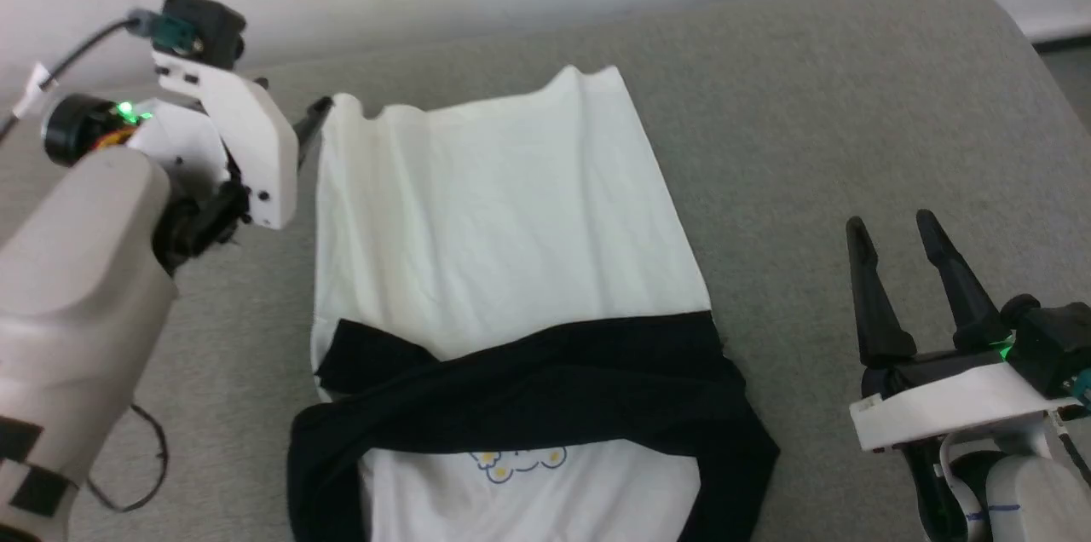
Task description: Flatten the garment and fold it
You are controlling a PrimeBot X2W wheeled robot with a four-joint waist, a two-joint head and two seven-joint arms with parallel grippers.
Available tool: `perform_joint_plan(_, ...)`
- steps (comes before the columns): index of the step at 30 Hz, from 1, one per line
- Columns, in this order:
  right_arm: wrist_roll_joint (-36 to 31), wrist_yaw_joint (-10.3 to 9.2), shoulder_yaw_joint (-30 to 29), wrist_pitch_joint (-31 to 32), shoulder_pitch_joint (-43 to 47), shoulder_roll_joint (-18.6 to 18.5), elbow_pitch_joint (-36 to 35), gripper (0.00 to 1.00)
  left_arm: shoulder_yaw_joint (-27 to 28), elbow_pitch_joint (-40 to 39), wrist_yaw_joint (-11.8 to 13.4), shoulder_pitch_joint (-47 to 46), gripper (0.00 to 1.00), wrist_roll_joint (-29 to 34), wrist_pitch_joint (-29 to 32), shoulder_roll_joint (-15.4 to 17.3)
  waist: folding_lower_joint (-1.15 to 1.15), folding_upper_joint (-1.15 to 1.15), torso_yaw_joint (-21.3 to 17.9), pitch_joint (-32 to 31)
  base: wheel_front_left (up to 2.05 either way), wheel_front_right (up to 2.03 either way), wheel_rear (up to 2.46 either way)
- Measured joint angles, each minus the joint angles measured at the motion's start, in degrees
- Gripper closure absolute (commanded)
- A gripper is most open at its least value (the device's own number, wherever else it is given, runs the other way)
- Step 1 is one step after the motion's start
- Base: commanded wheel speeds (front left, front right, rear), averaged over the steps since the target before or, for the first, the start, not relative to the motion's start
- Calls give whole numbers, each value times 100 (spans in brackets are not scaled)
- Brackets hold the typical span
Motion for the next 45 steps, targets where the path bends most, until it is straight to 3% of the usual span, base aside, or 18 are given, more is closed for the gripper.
perform_joint_plan(4,15,0,11,-54,-38,-1,-10,0,3,414,-177,-321,0,-219,544,55,0,0,-205,328,0,0,0)
perform_joint_plan(9,53,0,78,-118,-113,-1,-8,0,-11,875,-222,-609,0,-318,1003,185,1,0,-445,686,0,0,0)
perform_joint_plan(16,116,0,166,-218,-203,-1,5,0,-9,1282,-215,-966,0,-265,1200,430,0,0,-729,1105,0,0,0)
perform_joint_plan(29,137,0,146,-330,-226,-2,215,0,-157,1481,-265,-1288,0,-314,1641,407,-1,0,-910,1513,0,0,0)
perform_joint_plan(30,137,0,145,-352,-229,-2,216,0,-160,1485,-265,-1303,10,-323,1702,403,-1,0,-910,1530,0,0,0)
perform_joint_plan(31,137,0,143,-353,-231,-2,218,0,-155,1485,-266,-1326,81,-350,1760,401,-1,-1,-907,1543,0,0,0)
perform_joint_plan(32,137,0,138,-353,-231,-2,221,0,-147,1479,-269,-1345,100,-392,1804,397,-1,0,-899,1551,0,0,0)
perform_joint_plan(41,-205,0,-47,-162,-263,-10,264,0,-68,1471,-172,-1070,100,-513,1134,246,0,0,-711,1373,0,0,0)
perform_joint_plan(45,-156,0,113,347,-514,-321,130,0,-19,1450,-96,-941,100,-463,559,198,-1,0,-554,1192,0,0,0)
